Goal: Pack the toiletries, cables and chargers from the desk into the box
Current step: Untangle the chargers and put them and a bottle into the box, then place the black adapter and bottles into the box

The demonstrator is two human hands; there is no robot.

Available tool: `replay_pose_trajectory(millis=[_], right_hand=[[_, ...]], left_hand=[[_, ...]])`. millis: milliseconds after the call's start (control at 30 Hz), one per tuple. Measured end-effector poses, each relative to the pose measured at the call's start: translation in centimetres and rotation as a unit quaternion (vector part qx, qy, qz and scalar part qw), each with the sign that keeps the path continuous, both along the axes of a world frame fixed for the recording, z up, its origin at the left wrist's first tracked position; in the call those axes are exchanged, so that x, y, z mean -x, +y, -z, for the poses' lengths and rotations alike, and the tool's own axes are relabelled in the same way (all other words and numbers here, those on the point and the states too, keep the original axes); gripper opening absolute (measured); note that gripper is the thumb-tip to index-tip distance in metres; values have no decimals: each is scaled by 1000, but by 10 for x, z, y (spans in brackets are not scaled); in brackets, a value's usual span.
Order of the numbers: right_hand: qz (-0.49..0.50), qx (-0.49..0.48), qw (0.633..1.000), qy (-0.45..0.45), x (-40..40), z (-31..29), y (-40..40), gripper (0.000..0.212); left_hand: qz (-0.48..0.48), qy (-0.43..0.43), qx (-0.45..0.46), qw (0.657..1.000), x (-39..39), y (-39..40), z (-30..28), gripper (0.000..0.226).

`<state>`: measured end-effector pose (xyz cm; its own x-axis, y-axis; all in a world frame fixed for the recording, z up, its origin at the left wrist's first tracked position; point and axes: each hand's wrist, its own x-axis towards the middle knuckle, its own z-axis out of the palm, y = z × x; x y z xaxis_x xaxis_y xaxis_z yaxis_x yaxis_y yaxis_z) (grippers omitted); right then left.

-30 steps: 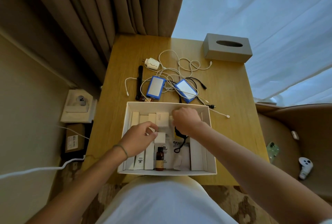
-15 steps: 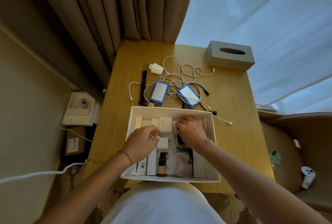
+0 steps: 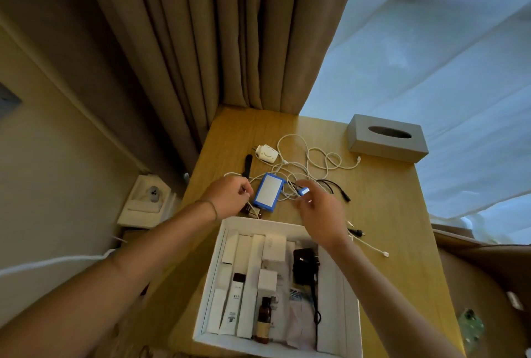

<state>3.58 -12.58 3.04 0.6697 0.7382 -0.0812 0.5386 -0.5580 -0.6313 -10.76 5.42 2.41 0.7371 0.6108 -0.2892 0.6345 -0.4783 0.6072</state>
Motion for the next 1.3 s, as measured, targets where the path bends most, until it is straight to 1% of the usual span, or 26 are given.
replay_pose_trajectory(millis=[133, 233, 333, 500, 600, 667, 800, 867, 933, 1000, 1067, 1167, 1233, 1300], right_hand=[[6, 20, 999, 48, -19, 12, 17, 29], [-7, 39, 996, 78, -23, 22, 28, 25], [-17, 49, 994, 98, -24, 32, 37, 23], [-37, 65, 991, 112, -27, 42, 46, 21], [-63, 76, 990, 99, -27, 44, 54, 22], [-78, 83, 989, 93, -27, 42, 63, 24], [-126, 116, 983, 71, -26, 41, 92, 28], [-148, 134, 979, 48, -23, 44, 112, 28], [-167, 162, 973, 17, -17, 51, 132, 24], [-178, 181, 967, -2, -12, 58, 151, 25], [-163, 192, 968, -5, -9, 68, 169, 25], [-135, 207, 968, -35, -9, 79, 194, 16], [-109, 216, 969, -47, -11, 83, 208, 9], [-92, 232, 966, -72, -13, 88, 218, 9]], left_hand=[[68, 128, -20, 989, -19, 20, 30, 17], [88, 187, -17, 978, -24, 26, 59, 20], [106, 193, -32, 975, -28, 29, 79, 28], [167, 183, -106, 963, -29, 31, 101, 42], [210, 173, -135, 953, -29, 33, 110, 41], [206, 153, -130, 958, -26, 35, 112, 37], [136, 116, -79, 981, -9, 38, 104, 27], [61, 78, -37, 994, 7, 38, 97, 25], [-24, 12, 17, 999, 22, 38, 87, 21], [-89, -50, 57, 993, 35, 37, 75, 18], [-134, -92, 75, 984, 45, 34, 63, 20], [-204, -148, 97, 963, 57, 32, 45, 22], [-241, -187, 126, 944, 63, 32, 36, 21], [-259, -206, 153, 931, 66, 32, 28, 16]])
